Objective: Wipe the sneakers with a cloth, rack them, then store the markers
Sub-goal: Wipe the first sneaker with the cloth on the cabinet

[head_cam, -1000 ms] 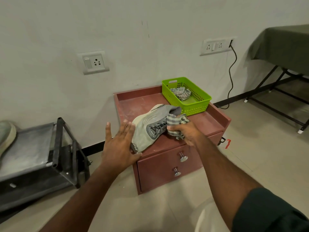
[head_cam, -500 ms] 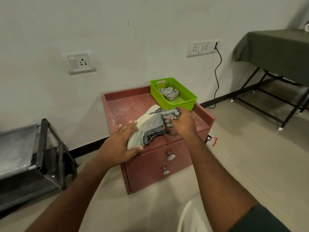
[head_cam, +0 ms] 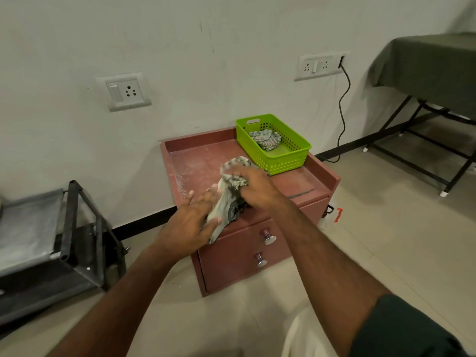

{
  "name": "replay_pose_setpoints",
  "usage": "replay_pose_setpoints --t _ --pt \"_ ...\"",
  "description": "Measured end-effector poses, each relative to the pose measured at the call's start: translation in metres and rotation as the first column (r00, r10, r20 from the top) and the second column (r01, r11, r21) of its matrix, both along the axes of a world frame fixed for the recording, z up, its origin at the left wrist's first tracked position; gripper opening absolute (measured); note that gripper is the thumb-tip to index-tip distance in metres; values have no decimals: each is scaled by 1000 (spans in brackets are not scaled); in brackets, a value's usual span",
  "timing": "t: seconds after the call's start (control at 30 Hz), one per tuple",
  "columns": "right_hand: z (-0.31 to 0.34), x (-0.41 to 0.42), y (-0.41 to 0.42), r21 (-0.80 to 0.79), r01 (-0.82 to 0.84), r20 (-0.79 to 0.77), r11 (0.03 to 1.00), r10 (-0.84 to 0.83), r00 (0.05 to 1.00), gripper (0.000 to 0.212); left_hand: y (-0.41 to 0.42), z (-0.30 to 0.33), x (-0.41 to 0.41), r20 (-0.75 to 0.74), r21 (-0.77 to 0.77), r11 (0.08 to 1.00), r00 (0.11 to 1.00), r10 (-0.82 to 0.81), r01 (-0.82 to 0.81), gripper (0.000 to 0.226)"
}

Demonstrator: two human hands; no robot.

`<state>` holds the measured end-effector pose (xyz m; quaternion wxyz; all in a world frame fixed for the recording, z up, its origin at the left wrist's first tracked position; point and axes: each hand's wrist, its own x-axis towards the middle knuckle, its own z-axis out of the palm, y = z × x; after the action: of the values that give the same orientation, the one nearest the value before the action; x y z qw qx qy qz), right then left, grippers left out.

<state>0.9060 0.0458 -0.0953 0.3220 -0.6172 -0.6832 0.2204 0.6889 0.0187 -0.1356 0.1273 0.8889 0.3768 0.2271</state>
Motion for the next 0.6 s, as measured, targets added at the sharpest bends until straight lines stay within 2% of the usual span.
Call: replay_pose_setpoints --t 0.03,0.07,0.1,0.17,0.2,0.23,0.3,0.37,0.4,0.43,0.47,0.53,0.6 --pt "7 -2 -7 -41 -100 -51 994 98 994 70 0 0 1 -15 2 1000 1000 -7 7 67" --pt "12 -2 -12 -80 -187 -182 979 171 968 64 -2 1 2 -32 2 1000 999 -13 13 68" --pt "16 1 -18 -97 -231 -389 968 177 904 52 -5 1 4 -41 -2 1000 999 -18 17 69" --pt "21 11 -25 -102 -143 -770 984 13 638 21 -8 -1 6 -37 -17 1000 999 -6 6 72" --pt "20 18 -24 -125 -27 -864 992 -96 494 13 -9 -1 6 -35 -20 1000 999 9 -9 74" --pt "17 24 -20 -159 111 -902 981 -190 387 12 -8 -1 4 -41 -15 1000 999 24 -24 76" --pt "10 38 -13 -238 342 -896 909 -341 284 14 -7 0 1 -52 -14 999 998 45 -46 79" --pt "4 44 -8 -313 388 -882 867 -417 220 19 -6 2 -1 -50 -37 998 998 48 -50 82" --pt "2 43 -4 -325 379 -878 866 -426 220 21 -5 3 0 -46 -47 998 998 47 -49 83" --pt "-3 44 0 -310 404 -861 861 -435 266 26 -6 4 0 -42 -55 997 998 46 -49 82" --pt "-4 44 4 -253 469 -803 846 -454 386 30 -6 4 1 -37 -60 997 998 45 -48 81" --pt "-1 47 15 1 577 -523 816 -492 696 41 -8 4 2 -21 -74 996 999 45 -46 77" --pt "1 47 26 191 500 -266 845 -446 855 58 -8 3 4 -12 -86 996 999 32 -32 76"
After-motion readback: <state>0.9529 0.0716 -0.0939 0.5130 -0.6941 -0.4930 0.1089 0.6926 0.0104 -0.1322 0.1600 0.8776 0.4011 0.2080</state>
